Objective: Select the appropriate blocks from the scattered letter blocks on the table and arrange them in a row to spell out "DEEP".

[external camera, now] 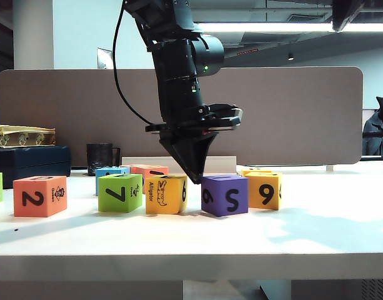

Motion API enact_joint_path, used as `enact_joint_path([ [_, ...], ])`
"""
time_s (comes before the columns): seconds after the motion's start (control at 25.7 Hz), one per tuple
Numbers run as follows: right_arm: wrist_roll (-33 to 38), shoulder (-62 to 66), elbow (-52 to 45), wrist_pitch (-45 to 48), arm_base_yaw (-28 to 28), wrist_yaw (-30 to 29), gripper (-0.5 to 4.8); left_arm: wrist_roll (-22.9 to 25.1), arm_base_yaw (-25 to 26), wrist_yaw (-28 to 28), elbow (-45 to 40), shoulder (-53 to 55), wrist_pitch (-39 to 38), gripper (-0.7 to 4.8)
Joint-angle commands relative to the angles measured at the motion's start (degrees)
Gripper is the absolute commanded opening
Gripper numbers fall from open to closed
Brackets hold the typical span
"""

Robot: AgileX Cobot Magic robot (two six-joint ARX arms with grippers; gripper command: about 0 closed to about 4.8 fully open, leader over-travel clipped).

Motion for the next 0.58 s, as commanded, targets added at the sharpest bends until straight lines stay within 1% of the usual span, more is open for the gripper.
enact_joint_path([
  [0.04,-0.1,-0.3,0.2,0.6,0.0,0.1,-0.01,-0.4,-1.0,6.2,0.1,-0.3,0.1,0.16],
  [0.27,-0.1,-0.3,0.2,0.6,0.0,0.1,-0.01,-0.7,-4.3,7.3,0.1,-0.3,1.7,0.16],
  [0.47,0.0,-0.3,0.2,0.6,0.0,0.1,-0.01,-1.8,-4.9,7.1,0.3,-0.5,2.0,0.17],
  [0.55,0.1,-0.3,0.2,0.5,0.0,0.0,-0.01,-3.7,-4.7,5.9,0.7,-1.4,0.9,0.22],
  [0.58,0.1,-0.3,0.2,0.6,0.0,-0.1,-0.01,-3.9,-4.6,3.3,2.2,-1.9,-0.2,0.26],
])
